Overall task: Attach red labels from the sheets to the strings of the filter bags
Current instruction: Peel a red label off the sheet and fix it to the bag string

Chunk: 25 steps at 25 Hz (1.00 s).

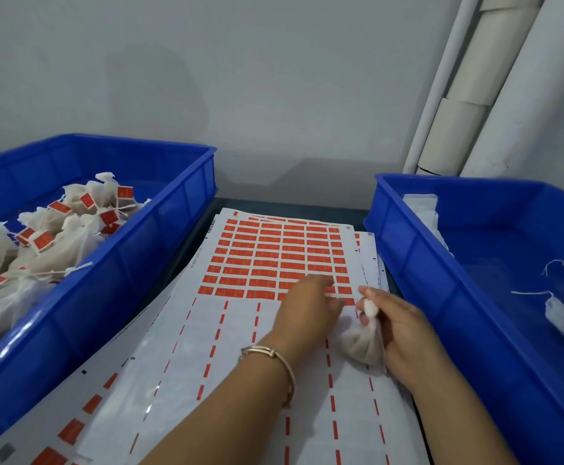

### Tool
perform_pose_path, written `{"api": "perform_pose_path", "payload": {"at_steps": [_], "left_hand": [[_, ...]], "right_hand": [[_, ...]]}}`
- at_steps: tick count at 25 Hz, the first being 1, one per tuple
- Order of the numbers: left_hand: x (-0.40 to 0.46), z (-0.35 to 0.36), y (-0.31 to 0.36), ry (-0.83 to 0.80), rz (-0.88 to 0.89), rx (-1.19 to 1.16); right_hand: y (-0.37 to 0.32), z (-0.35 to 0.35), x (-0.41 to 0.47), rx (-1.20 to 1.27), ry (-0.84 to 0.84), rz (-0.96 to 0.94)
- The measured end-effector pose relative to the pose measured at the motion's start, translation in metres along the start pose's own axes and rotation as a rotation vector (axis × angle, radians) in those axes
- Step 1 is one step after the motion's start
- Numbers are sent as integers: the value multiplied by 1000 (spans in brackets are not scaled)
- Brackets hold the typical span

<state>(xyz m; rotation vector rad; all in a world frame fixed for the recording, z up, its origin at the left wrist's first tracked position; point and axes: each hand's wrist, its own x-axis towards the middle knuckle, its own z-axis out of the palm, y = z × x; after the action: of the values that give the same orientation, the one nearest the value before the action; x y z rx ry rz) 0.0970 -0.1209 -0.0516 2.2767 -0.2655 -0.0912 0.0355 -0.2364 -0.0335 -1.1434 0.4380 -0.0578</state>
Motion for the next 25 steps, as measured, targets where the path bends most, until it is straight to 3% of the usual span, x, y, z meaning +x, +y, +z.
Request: {"api": "perform_pose_path", "payload": {"at_steps": [4,11,13,15,18,25], "left_hand": [[4,27,-13,3,23,299],[10,21,-16,-95,115,512],[8,17,-13,-117,121,560],[5,14,-10,-114,123,593],[-6,11,-11,-97,138,594],[-25,8,-25,8,190,460]], "right_hand": [[4,-7,10,115,27,35],[10,-9,19,97,107,-10],[12,-13,23,-56,228,-85],[13,-18,27,-374,359,-203],[17,-21,30,-688,353,-260],[15,-21,27,-830,284,-137]]}}
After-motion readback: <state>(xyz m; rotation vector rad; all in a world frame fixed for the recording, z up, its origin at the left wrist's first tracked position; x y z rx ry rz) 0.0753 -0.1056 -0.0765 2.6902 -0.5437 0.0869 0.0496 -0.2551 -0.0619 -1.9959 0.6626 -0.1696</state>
